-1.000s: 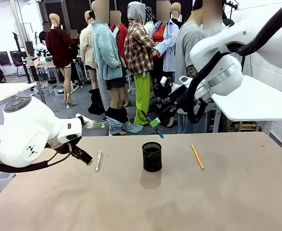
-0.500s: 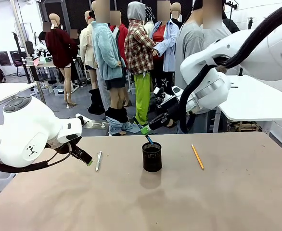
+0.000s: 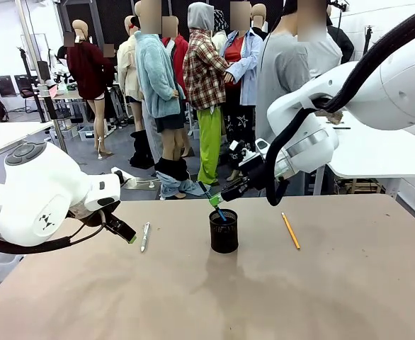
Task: Place the pens into the pen holder.
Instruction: Pick up a writing instrument from the table and place it into the Pen holder.
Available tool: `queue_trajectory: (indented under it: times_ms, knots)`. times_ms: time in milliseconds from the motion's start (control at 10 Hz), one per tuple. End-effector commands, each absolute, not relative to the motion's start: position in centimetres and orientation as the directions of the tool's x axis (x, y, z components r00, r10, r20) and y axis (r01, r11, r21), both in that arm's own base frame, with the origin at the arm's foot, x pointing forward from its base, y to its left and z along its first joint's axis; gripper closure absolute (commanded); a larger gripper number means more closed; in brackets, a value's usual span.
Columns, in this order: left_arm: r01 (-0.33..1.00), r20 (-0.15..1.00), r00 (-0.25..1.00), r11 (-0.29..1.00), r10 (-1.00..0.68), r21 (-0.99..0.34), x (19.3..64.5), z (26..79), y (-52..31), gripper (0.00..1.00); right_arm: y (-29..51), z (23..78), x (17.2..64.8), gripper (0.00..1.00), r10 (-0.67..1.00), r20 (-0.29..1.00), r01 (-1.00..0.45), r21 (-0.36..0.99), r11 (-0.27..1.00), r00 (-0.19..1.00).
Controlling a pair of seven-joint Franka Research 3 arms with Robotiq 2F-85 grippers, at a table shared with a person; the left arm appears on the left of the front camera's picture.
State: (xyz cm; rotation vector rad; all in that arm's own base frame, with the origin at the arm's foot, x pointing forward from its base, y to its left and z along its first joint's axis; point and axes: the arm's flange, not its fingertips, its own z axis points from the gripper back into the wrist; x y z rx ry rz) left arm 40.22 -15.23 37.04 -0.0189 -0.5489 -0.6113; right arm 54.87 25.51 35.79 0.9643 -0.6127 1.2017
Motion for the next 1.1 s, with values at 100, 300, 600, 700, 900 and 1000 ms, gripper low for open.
queue_trajectory:
  times_ms: [100, 300, 600, 700, 900, 1000]
  knots:
    - [0.547, 0.497, 0.682, 0.825, -0.536, 0.139, 40.3, 37.1, -15.1, 0.0, 25.5, 34.3, 55.5, 1.0, 0.459, 0.851, -0.966, 0.248, 0.073, 0.254]
    - [0.547, 0.497, 0.682, 0.825, -0.536, 0.139, 40.3, 37.1, -15.1, 0.0, 25.2, 33.0, 54.9, 1.0, 0.487, 0.848, -0.976, 0.214, 0.046, 0.209]
    - [0.547, 0.497, 0.682, 0.825, -0.536, 0.139, 40.3, 37.1, -15.1, 0.0, 25.5, 31.2, 54.5, 1.0, 0.476, 0.862, -0.981, 0.191, 0.012, 0.174]
    - [0.547, 0.497, 0.682, 0.825, -0.536, 0.139, 40.3, 37.1, -15.1, 0.0, 25.5, 31.1, 54.6, 0.96, 0.473, 0.868, -0.987, 0.162, 0.02, 0.152]
    - [0.547, 0.497, 0.682, 0.825, -0.536, 0.139, 40.3, 37.1, -15.1, 0.0, 24.9, 31.2, 54.6, 0.56, 0.472, 0.867, -0.985, 0.168, 0.028, 0.161]
    - [0.547, 0.497, 0.682, 0.825, -0.536, 0.139, 40.3, 37.1, -15.1, 0.0, 24.6, 31.3, 54.5, 0.38, 0.461, 0.87, -0.984, 0.176, 0.036, 0.173]
